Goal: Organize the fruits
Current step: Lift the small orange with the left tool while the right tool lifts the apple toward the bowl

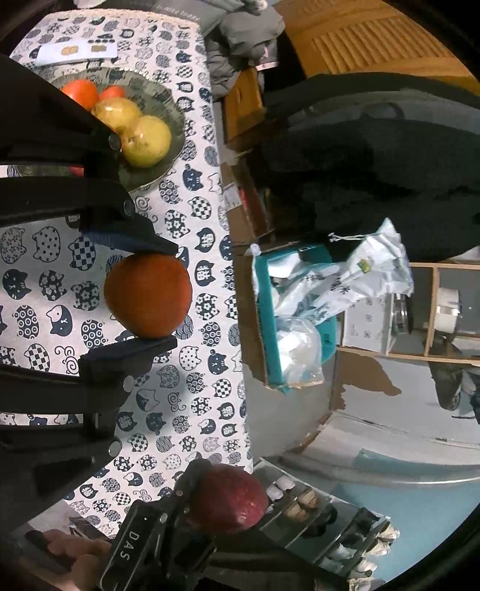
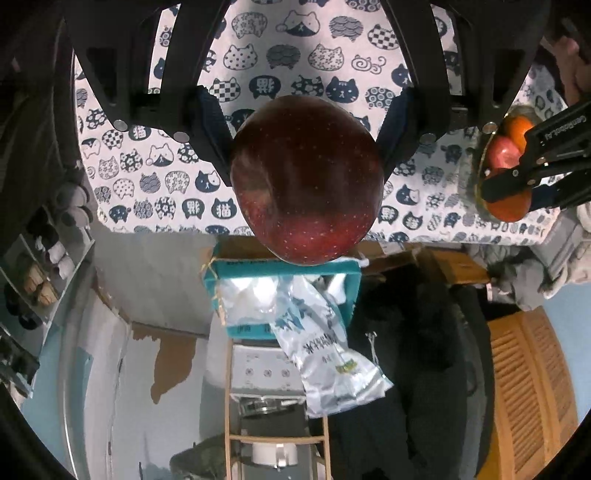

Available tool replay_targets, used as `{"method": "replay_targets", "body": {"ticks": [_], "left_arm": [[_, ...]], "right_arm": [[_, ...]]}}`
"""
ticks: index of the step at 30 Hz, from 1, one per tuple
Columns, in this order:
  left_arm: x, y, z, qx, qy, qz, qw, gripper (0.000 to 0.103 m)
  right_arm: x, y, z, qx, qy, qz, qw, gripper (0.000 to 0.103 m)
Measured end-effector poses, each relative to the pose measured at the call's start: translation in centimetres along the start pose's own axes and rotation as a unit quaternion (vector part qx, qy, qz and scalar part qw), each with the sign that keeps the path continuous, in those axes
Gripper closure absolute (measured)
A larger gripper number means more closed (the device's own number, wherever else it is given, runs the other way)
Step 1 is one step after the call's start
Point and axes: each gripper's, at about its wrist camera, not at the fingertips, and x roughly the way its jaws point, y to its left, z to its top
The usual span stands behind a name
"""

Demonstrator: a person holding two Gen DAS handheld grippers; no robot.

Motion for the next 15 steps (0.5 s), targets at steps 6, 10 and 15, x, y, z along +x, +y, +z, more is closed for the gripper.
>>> {"method": "replay_targets", "body": {"ticks": [6, 10, 15], "left_arm": [[-2.0, 0.0, 0.3, 0.006, -0.020, -0.005, 0.9998, 0.060], [-3.5, -0.1, 0.4, 0.008, -0.033, -0.007, 0.9994, 0.060], [-5.1, 0.4, 0.5, 0.005, -0.046, -0.008, 0.9989, 0.060]], "right_arm": [[-2.6, 0.6, 0.3, -0.008, -0.023, 0.004, 1.000, 0.032], [-4.1, 1.3, 0.5, -0.014, -0.035, 0.014, 0.999, 0.032], [-5.8, 2.3, 0.6, -0.024, -0.049, 0.026, 0.998, 0.032]]}}
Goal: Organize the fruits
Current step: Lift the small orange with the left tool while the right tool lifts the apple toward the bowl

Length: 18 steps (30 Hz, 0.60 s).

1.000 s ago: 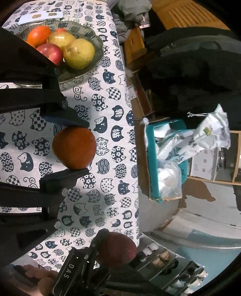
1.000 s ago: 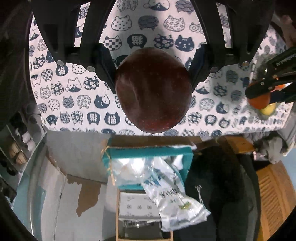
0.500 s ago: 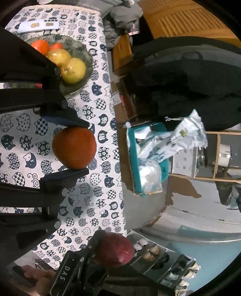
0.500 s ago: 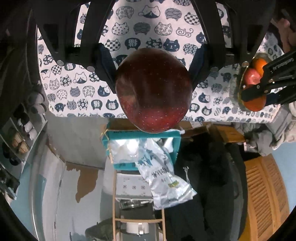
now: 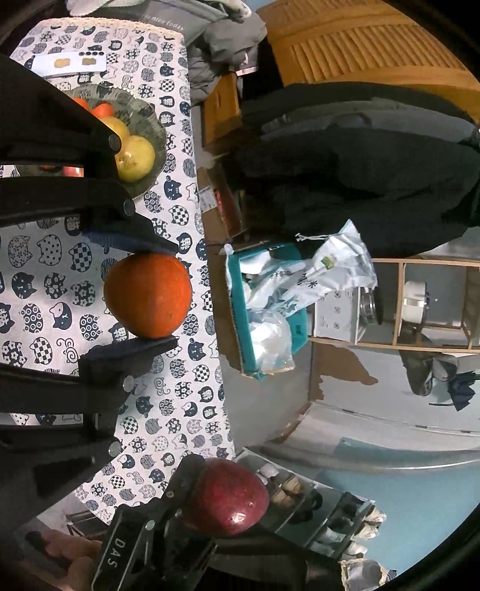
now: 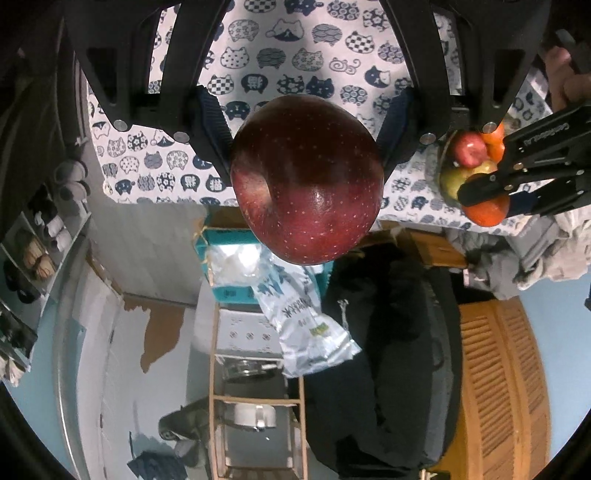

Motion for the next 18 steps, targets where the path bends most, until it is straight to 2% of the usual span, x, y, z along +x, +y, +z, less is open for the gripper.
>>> {"method": "replay_targets", "body": {"ticks": [9, 18], "left_arm": [[-2.8, 1.9, -0.2, -0.012, -0.022, 0.005, 0.9997, 0.060], [-4.3, 5.6, -0.8, -0.038, -0.030, 0.024, 0.9985, 0.060]], "right_arm": [[-1.8, 2.5, 0.9, -0.018, -0.017, 0.029, 0.999, 0.032], [-1.0, 6.5, 1.7, -0.041, -0.014, 0.063, 0.997, 0.032]]}}
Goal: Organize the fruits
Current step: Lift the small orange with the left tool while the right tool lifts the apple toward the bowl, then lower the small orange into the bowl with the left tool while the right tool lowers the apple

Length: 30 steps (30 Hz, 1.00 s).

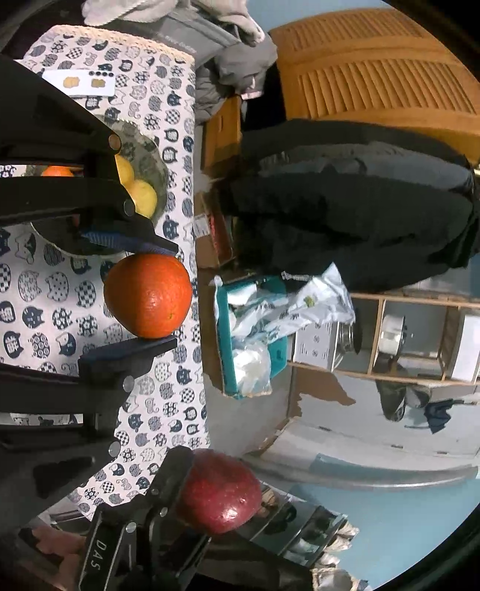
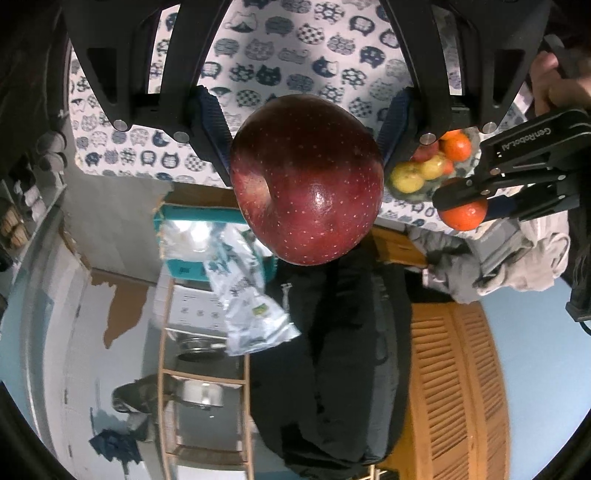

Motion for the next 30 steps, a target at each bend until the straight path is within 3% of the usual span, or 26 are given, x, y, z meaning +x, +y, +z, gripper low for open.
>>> {"method": "replay_targets", "body": {"ticks": [17, 30], "left_arm": [[-0.5, 10.3, -2.1, -0.071, 0.013, 0.053, 0.9959, 0.060], [1.3, 16.5, -5.3, -0.114, 0.050, 0.067, 0.9899, 0.060]], "right_arm": [[5.4, 8.9, 1.7, -0.045, 0.033, 0.072, 0.996, 0.032], [10.8, 14.6, 0.3, -0.075, 0.087, 0.105, 0.988, 0.032]]}}
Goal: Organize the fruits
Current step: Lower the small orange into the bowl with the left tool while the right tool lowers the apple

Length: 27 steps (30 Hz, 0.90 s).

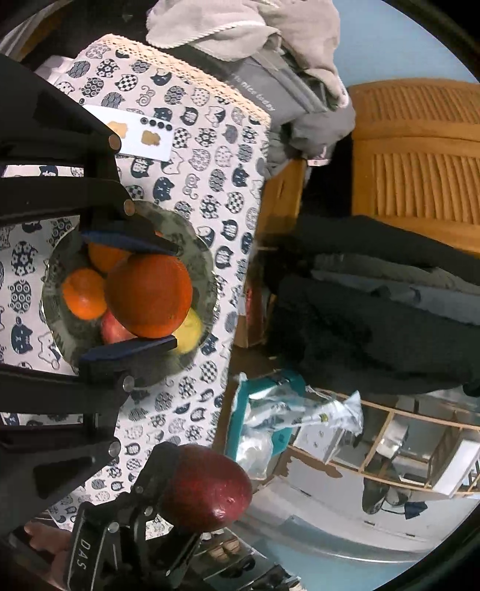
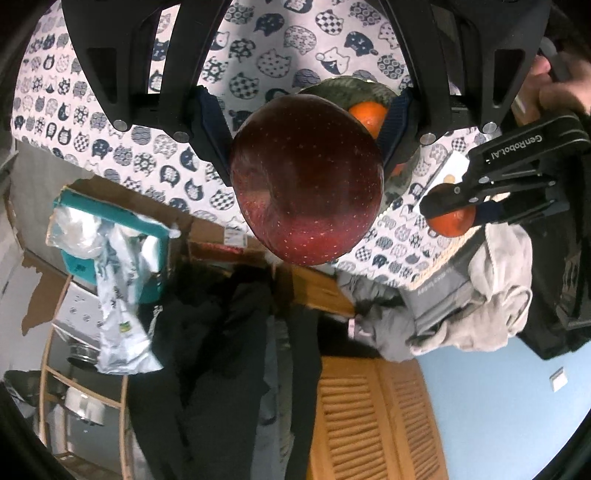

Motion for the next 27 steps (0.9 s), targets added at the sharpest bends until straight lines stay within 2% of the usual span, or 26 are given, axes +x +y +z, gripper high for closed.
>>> {"method": "replay_targets", "body": {"ticks": [10, 23, 27], "left_arm": [[5.3, 2.0, -2.4, -0.011, 0.067, 0.002, 0.9977, 0.060], [9.5, 2.9, -3.9, -0.029, 0.122, -0.017, 0.9920, 0.059], [9.5, 2.7, -4.0, -0.023, 0.122, -0.012, 0.9922, 0.044]], "right_arm": [[4.3, 0.5, -1.3, 0.009, 0.050, 0.015, 0.999, 0.032], [7.9, 0.2, -3.4, 0.009, 0.099, 0.009, 0.995, 0.032], [8.6, 0.3, -4.0, 0.011, 0.112, 0.013, 0.994, 0.032]]}}
